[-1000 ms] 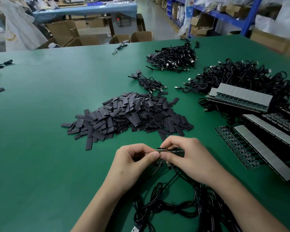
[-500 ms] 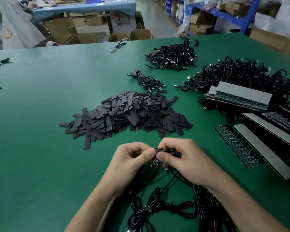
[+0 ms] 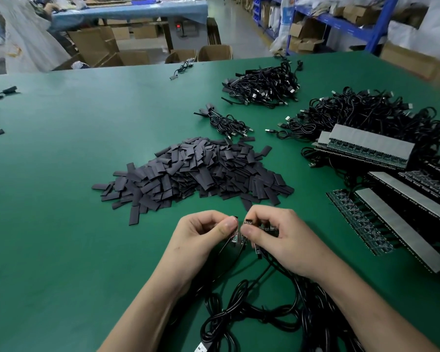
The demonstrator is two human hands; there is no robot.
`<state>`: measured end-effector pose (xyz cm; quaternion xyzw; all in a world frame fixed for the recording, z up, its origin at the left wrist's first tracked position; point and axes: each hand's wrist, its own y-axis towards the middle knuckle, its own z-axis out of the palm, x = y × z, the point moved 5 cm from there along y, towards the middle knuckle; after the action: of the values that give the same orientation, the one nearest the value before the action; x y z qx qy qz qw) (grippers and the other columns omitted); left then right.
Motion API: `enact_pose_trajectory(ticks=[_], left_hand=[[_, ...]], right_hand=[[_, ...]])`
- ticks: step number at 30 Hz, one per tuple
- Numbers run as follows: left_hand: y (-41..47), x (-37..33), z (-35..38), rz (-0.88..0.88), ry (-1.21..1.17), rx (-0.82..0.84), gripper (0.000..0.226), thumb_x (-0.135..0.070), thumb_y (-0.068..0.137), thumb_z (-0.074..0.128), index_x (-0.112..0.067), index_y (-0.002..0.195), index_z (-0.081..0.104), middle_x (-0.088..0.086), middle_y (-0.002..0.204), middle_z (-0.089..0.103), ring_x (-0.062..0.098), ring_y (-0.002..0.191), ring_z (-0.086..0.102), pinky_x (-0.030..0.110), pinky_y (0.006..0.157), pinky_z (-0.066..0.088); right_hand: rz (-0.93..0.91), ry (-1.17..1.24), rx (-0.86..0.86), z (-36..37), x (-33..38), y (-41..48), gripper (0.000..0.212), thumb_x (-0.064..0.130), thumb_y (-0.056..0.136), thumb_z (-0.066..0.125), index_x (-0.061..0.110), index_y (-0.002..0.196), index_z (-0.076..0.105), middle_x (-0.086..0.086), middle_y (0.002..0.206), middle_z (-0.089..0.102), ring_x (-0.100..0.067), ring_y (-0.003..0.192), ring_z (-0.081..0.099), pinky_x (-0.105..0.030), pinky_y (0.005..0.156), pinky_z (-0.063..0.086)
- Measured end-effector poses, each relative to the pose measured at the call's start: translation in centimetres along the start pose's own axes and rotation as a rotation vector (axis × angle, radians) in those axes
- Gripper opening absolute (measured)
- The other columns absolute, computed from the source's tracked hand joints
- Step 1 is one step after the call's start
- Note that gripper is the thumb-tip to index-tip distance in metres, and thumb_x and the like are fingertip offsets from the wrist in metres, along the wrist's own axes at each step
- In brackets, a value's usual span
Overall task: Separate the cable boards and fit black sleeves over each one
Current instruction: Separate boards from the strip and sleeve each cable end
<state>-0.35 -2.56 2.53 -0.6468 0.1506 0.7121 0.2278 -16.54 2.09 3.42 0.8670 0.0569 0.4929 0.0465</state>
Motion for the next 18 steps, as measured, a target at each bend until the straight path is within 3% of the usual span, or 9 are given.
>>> enact_pose_trajectory(ticks=[3, 5, 8, 10, 12, 14, 18], left_hand=[[-0.4, -1.8, -0.5, 0.156, 0.083, -0.025, 0.021, -0.041, 0.078, 0.075, -0.021, 0.071, 0.073, 0.001, 0.069, 0.067, 0.013, 0.067, 0.057, 0.024, 0.069, 0.048], [-1.1, -3.1, -0.5, 0.226, 0.094, 0.004, 0.015, -0.037, 0.077, 0.076, -0.023, 0.070, 0.073, -0.001, 0.065, 0.067, 0.012, 0.062, 0.058, 0.022, 0.064, 0.050], [-2.2, -5.0, 0.5, 0.291, 0.092, 0.106, 0.018, -0.037, 0.071, 0.087, -0.022, 0.072, 0.076, 0.011, 0.063, 0.066, 0.014, 0.059, 0.061, 0.024, 0.060, 0.052], [-2.6, -6.1, 1.1, 0.312, 0.096, 0.157, 0.028, -0.047, 0.068, 0.090, -0.022, 0.072, 0.077, 0.018, 0.063, 0.065, 0.016, 0.058, 0.061, 0.027, 0.059, 0.053], [-2.5, -7.0, 1.6, 0.328, 0.087, 0.172, 0.026, -0.044, 0.067, 0.090, -0.022, 0.072, 0.078, 0.011, 0.061, 0.068, 0.014, 0.056, 0.063, 0.025, 0.057, 0.053], [-2.0, -7.4, 1.9, 0.330, 0.066, 0.168, 0.015, -0.028, 0.069, 0.088, -0.019, 0.072, 0.077, 0.005, 0.061, 0.070, 0.014, 0.054, 0.064, 0.022, 0.056, 0.053], [-0.8, -7.8, 2.2, 0.346, 0.139, 0.114, 0.008, -0.023, 0.076, 0.081, -0.018, 0.073, 0.075, 0.001, 0.063, 0.070, 0.012, 0.055, 0.063, 0.022, 0.055, 0.051]], right_hand=[[0.058, -0.188, -0.016, -0.1, -0.8, 0.0, 0.021, 0.046, 0.097, 0.063, 0.031, 0.083, 0.062, 0.010, 0.075, 0.066, -0.017, 0.077, 0.061, -0.043, 0.074, 0.052], [0.043, -0.419, -0.031, 0.0, -0.8, -0.1, 0.023, 0.058, 0.096, 0.058, 0.037, 0.093, 0.065, 0.018, 0.085, 0.061, -0.008, 0.088, 0.055, -0.030, 0.078, 0.045], [-0.066, -0.559, -0.062, -0.3, 0.1, 0.0, 0.058, 0.075, 0.092, 0.042, 0.031, 0.120, 0.067, 0.018, 0.106, 0.062, -0.005, 0.104, 0.052, -0.030, 0.091, 0.041], [-0.121, -0.433, -0.112, -0.7, 0.7, -0.1, 0.072, 0.083, 0.087, 0.037, 0.027, 0.118, 0.070, 0.015, 0.108, 0.064, -0.006, 0.105, 0.055, -0.026, 0.091, 0.042], [-0.122, -0.187, -0.154, -1.1, 0.9, -0.3, 0.049, 0.073, 0.088, 0.054, 0.028, 0.098, 0.072, 0.015, 0.090, 0.065, -0.003, 0.088, 0.060, -0.017, 0.076, 0.042], [-0.075, -0.011, -0.084, -0.7, 0.8, -0.2, 0.021, 0.055, 0.092, 0.064, 0.035, 0.088, 0.070, 0.017, 0.079, 0.068, -0.001, 0.075, 0.063, -0.011, 0.065, 0.041], [-0.006, 0.048, 0.050, 0.5, 0.4, -0.3, 0.015, 0.039, 0.097, 0.059, 0.041, 0.097, 0.074, 0.016, 0.091, 0.076, -0.007, 0.084, 0.070, -0.033, 0.079, 0.056]])
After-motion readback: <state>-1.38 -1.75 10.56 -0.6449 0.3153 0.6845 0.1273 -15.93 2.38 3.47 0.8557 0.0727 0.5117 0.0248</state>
